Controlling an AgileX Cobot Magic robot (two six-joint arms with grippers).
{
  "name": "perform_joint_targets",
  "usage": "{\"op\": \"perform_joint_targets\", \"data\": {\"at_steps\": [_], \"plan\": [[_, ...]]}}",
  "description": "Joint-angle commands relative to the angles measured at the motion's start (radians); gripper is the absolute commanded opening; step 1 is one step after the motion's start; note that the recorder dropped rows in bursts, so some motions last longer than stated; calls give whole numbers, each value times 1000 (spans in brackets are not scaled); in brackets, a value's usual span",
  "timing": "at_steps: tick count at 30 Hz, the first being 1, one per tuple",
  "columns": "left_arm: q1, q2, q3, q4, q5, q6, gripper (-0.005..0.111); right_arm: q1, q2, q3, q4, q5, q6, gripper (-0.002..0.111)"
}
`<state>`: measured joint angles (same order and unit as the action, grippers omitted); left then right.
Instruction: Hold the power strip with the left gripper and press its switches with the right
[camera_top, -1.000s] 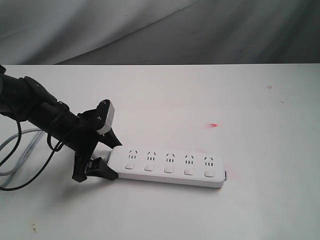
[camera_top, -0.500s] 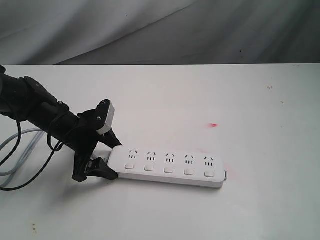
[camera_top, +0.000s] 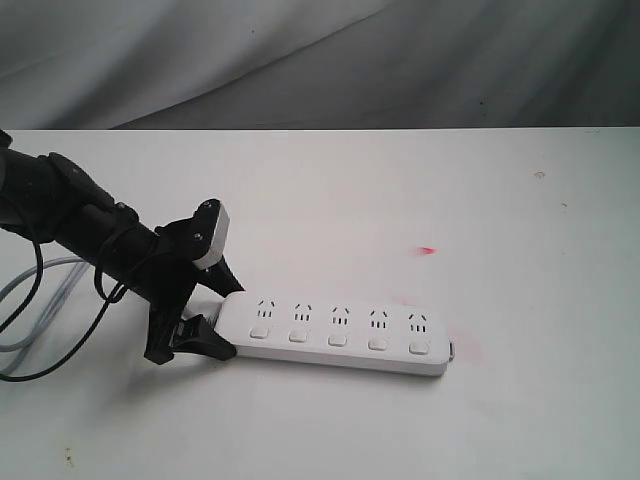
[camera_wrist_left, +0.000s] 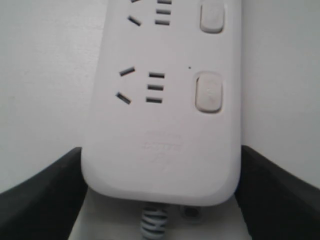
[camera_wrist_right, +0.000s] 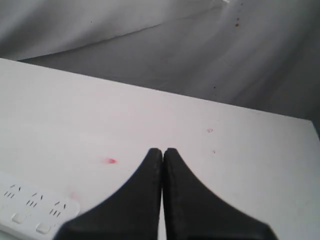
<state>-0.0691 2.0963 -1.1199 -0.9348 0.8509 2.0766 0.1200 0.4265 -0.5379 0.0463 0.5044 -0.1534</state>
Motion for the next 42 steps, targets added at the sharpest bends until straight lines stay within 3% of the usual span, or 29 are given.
{"op": "perform_joint_targets", "data": {"at_steps": [1,7,12,16,21,27,36,42], "plan": [[-5,0,-2,31,-2,0,68,38,144,-157,-54,39,4,0],[-5,0,-2,31,-2,-2,68,168,321,-268,-63,31,4,0],[-5,0,-2,31,-2,-2,68,315,491,-323,-63,129,-5,0],[-5,0,-2,31,-2,-2,68,407,631,-401,5,194,-149,0],[-5,0,-2,31,-2,2,68,428,795,-551,188,285,-431,0],[-5,0,-2,31,-2,2,68,430,1029,-743,371,399,-638,0],[-5,0,-2,31,-2,-1,68,439,1255,-808,422,308,-671,0],[-5,0,-2,31,-2,-1,68,520,1346,-808,416,200,-868,0]]}}
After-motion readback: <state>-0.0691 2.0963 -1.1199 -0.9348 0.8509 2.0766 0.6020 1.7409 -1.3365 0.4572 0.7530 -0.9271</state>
